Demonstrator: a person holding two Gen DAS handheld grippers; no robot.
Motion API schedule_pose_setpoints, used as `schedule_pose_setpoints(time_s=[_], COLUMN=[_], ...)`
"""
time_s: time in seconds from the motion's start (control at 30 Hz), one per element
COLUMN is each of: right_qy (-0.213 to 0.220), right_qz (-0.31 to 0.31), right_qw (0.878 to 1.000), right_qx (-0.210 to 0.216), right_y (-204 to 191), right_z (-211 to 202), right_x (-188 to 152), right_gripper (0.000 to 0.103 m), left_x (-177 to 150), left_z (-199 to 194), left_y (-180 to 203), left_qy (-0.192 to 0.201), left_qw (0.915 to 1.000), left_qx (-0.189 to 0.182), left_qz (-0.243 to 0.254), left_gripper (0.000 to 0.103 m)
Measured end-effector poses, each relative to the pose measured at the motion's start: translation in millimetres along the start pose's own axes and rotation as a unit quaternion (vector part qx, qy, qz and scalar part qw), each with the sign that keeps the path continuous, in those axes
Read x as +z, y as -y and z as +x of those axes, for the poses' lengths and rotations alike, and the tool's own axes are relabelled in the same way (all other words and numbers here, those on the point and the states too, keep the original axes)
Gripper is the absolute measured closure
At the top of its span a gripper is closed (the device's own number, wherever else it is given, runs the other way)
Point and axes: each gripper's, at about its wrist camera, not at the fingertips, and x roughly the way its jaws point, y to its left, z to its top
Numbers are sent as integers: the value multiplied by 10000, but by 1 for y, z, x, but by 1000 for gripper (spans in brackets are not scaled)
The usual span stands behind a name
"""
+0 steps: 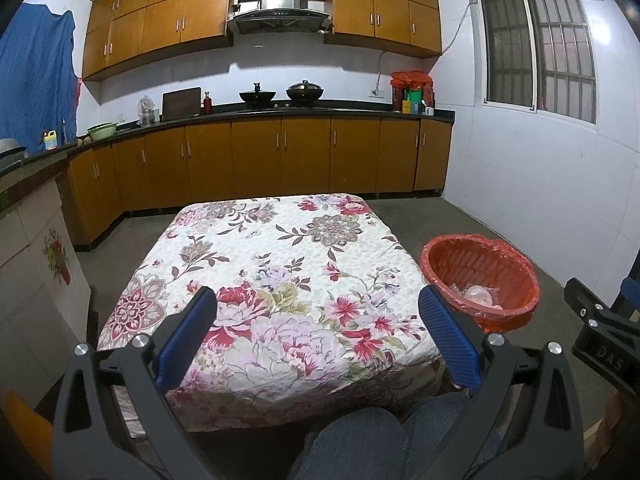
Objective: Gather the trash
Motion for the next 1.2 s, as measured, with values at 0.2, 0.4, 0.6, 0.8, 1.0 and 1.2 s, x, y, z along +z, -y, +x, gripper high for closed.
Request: schedule_pose_setpoints(time_s=[0.2, 0.4, 0.6, 0.8, 1.0, 1.2], right_qy=[1, -1, -2, -6, -13, -16], right_qz=[-1, 4, 5, 2, 11, 8], right_qw=[10000, 10000, 10000, 10000, 10000, 10000], right_qx=[0, 0, 0, 1, 4, 5], right_y=[1, 0, 1, 2, 1, 1], right_z=[0, 0, 0, 0, 0, 0], right_x=[1, 0, 1, 1, 2, 1], right_gripper=[2, 2, 2, 2, 2, 2], left_x=[0, 0, 0, 0, 0, 0], left_z=[0, 0, 0, 0, 0, 0], left_y=[0, 0, 0, 0, 0, 0], left_qy=[4, 6, 6, 4, 6, 3], left_qw=[10000, 10000, 10000, 10000, 10000, 10000], left_qx=[7, 8, 11, 9, 12, 9], left_qz=[-12, -13, -10, -10, -11, -10], left_gripper=[4, 4, 4, 4, 4, 4])
